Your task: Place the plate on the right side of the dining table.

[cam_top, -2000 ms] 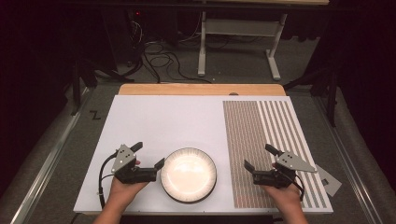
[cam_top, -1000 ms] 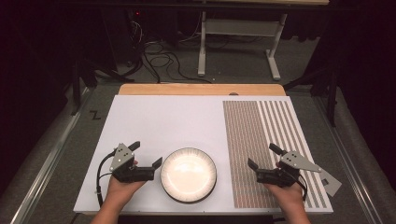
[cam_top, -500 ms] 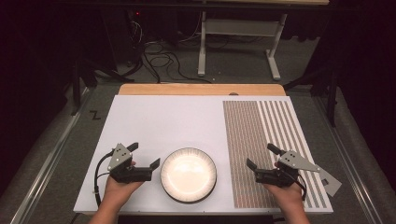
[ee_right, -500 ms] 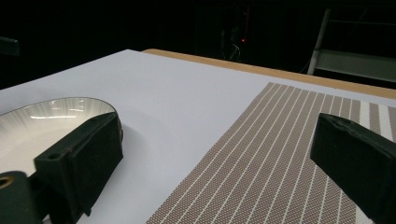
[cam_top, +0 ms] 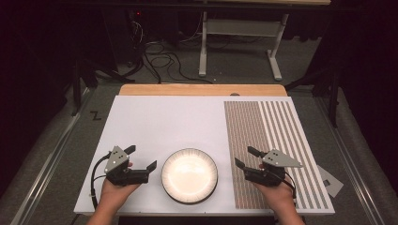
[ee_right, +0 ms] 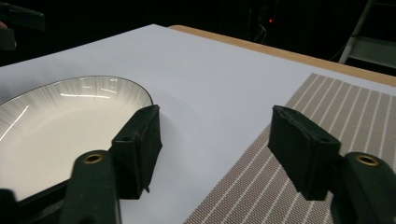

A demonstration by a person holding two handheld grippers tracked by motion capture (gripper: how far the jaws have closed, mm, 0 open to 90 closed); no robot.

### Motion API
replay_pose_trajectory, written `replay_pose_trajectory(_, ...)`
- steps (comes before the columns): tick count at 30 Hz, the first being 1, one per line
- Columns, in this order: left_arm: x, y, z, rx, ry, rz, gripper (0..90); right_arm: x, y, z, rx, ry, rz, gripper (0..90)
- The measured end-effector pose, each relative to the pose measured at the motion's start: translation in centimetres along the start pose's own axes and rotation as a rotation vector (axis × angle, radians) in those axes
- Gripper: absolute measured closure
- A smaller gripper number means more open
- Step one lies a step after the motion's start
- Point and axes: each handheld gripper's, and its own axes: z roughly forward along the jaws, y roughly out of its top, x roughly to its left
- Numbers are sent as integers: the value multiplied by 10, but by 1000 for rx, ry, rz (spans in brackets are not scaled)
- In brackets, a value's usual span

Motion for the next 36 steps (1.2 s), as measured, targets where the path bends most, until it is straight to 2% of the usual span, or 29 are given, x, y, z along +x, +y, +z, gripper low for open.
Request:
replay_pose_trajectory(3, 0, -1, -1, -1, 4, 5, 32, 3, 4, 5, 13, 10, -3, 406)
replay_pose_trajectory(4, 1, -2, -1, -3, 8, 5, 44, 5, 7, 10, 27, 30, -7, 430)
replay_pose_trajectory(7, 2, -2, -1, 3, 13, 3, 52, 7, 9, 14, 44, 49, -8, 463)
replay_pose_trajectory(8, 2, -3, 0, 6, 5, -4, 60, 9, 12, 17, 43, 60, -14, 508)
replay_pose_trajectory(12, 2, -3, 3, 19, -10, -3, 62, 9, 14, 22, 56, 69, -11, 564)
replay_pose_trajectory(15, 1, -3, 2, 13, 0, 4, 62, 11, 16, 27, 58, 62, -22, 595)
replay_pose_trajectory(17, 0, -3, 2, 8, 5, 6, 62, 13, 16, 28, 59, 62, -25, 654)
replay_pose_trajectory(21, 1, -3, 2, 7, -1, -2, 62, 17, 11, 30, 63, 69, -10, 715)
replay_pose_trajectory(23, 1, -3, 2, 8, -4, -6, 62, 22, 7, 30, 80, 80, -25, 743)
replay_pose_trajectory(25, 0, -3, 2, 5, -8, -6, 62, 28, 5, 28, 94, 75, -81, 796)
replay_pose_trajectory(29, -2, -3, 3, 2, -8, 8, 60, 31, 1, 24, 107, 95, -48, 899)
replay_pose_trajectory(30, -2, -3, 3, 3, -9, 8, 60, 31, -1, 23, 116, 106, -33, 900)
replay_pose_trajectory(36, -2, -2, 2, -5, -16, 5, 58, 30, -5, 25, 144, 124, -30, 900)
